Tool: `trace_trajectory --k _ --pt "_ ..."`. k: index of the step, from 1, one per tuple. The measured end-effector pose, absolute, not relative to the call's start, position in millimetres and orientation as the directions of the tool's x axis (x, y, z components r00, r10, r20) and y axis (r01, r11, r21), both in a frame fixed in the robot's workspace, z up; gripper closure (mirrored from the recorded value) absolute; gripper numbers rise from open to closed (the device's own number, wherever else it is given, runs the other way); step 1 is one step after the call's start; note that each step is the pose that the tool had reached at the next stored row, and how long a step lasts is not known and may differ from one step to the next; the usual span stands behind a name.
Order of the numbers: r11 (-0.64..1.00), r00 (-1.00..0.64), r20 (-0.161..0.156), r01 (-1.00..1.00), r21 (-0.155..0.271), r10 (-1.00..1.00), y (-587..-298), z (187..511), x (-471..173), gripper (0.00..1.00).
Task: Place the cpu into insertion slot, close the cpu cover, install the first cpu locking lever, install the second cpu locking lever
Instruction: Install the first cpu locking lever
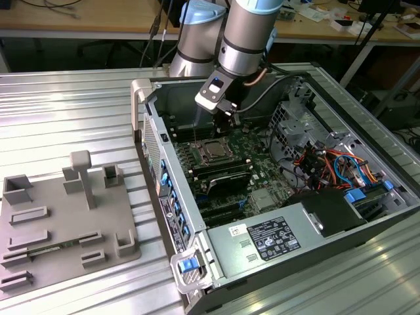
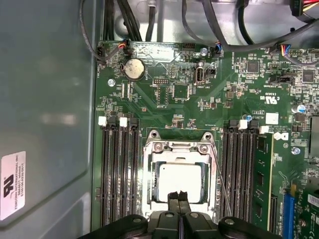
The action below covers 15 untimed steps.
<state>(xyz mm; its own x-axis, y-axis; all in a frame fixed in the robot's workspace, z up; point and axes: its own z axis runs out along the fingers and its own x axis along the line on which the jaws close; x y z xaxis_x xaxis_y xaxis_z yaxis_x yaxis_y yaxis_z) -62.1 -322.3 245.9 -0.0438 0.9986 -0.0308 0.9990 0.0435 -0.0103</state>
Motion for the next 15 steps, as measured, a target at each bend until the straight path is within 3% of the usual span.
trace_trajectory --k 15 --pt "0.222 -0.222 -0.031 0.975 -0.01 0.975 -322.4 252.0 -62.4 0.89"
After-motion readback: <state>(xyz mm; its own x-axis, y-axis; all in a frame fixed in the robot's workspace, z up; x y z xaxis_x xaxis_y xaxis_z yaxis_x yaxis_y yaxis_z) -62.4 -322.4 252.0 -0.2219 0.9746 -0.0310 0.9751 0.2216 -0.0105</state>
